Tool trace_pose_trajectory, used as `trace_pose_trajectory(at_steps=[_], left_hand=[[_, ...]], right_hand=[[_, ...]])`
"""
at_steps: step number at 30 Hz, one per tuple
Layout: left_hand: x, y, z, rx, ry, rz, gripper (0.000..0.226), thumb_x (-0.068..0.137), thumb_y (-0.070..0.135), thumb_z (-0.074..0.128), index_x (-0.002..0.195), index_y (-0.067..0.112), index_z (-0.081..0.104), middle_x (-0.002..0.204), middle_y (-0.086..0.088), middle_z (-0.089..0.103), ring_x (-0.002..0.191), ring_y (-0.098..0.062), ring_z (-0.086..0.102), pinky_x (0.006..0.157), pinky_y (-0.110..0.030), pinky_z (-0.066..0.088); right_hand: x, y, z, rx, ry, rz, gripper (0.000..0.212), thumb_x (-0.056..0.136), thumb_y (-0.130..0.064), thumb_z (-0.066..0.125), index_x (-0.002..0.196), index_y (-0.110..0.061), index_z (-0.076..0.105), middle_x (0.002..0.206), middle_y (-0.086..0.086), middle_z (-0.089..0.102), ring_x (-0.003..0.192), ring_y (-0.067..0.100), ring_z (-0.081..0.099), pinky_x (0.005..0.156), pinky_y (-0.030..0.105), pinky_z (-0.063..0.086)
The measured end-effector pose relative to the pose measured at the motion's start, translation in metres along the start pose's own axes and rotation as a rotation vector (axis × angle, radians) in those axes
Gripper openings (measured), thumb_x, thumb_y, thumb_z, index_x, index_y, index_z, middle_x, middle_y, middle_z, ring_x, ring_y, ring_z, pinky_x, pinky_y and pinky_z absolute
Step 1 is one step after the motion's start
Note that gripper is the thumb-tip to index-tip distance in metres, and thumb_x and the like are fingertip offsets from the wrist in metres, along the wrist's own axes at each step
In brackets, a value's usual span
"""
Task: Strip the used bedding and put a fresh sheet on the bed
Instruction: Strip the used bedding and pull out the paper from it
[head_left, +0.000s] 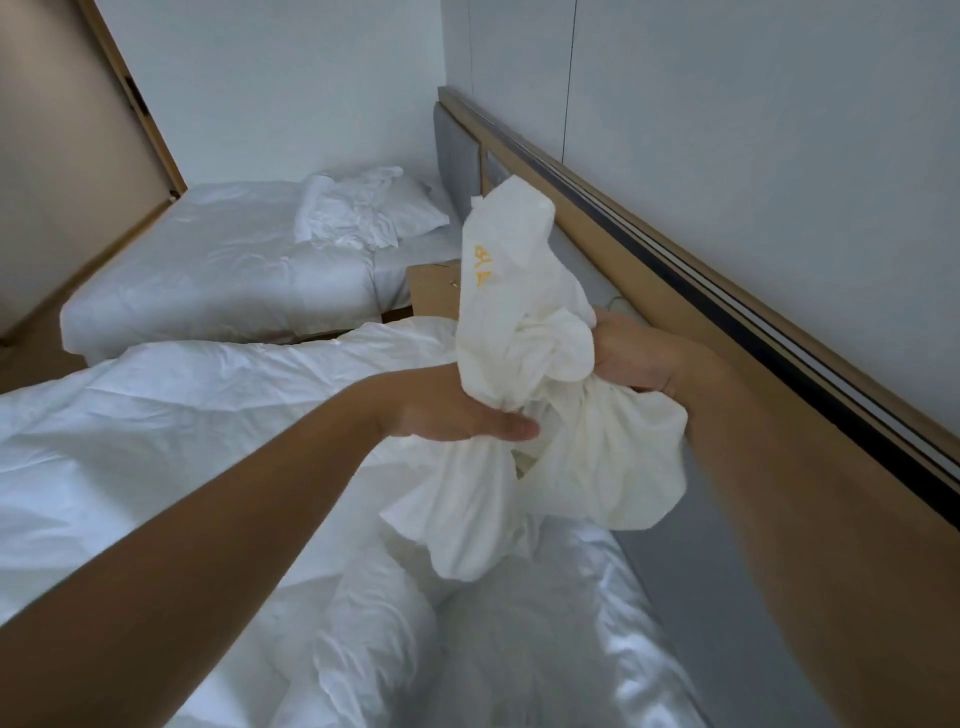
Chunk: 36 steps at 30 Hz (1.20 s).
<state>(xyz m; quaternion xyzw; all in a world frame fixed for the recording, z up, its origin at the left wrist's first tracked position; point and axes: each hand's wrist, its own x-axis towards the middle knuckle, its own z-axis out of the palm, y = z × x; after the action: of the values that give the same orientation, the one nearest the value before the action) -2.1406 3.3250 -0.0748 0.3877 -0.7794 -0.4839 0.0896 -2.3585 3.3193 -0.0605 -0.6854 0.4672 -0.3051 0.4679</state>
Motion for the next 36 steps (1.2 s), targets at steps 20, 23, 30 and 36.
trace_pose_trajectory(at_steps=[20,23,30,36], left_hand=[[-0.007,0.009,-0.030,-0.337,-0.119,0.021,0.044,0.073,0.023,0.083,0.115,0.034,0.075,0.126,0.000,0.071,0.120,-0.019,0.065,0.092,-0.030,0.056],[-0.009,0.008,-0.025,-0.214,-0.220,-0.009,0.052,0.077,0.007,0.084,0.116,0.038,0.073,0.126,0.007,0.071,0.119,-0.012,0.065,0.091,-0.022,0.054],[-0.005,0.012,-0.035,-0.263,0.044,-0.022,0.060,0.062,0.008,0.075,0.121,0.008,0.069,0.121,-0.011,0.072,0.116,-0.028,0.066,0.098,-0.039,0.054],[0.001,0.031,-0.052,-0.341,0.275,0.059,0.063,0.055,0.000,0.063,0.118,0.001,0.066,0.103,-0.010,0.073,0.098,-0.028,0.069,0.077,-0.033,0.058]], right_hand=[[-0.014,-0.003,0.005,0.287,-0.388,0.128,0.036,0.089,-0.001,0.066,0.110,-0.030,0.067,0.102,-0.016,0.076,0.095,0.003,0.072,0.071,0.016,0.056],[-0.010,-0.011,-0.001,0.314,-0.324,0.049,0.035,0.085,-0.006,0.069,0.081,-0.039,0.081,0.091,-0.018,0.076,0.085,0.001,0.073,0.065,0.013,0.055],[0.009,-0.010,-0.010,0.273,-0.072,-0.011,0.030,0.078,-0.019,0.080,0.104,-0.029,0.068,0.097,-0.013,0.077,0.092,0.004,0.073,0.080,0.025,0.057],[0.002,-0.008,0.007,0.066,-0.582,0.217,0.042,0.077,-0.013,0.084,0.105,-0.039,0.068,0.102,-0.017,0.076,0.091,0.002,0.072,0.068,0.016,0.057]])
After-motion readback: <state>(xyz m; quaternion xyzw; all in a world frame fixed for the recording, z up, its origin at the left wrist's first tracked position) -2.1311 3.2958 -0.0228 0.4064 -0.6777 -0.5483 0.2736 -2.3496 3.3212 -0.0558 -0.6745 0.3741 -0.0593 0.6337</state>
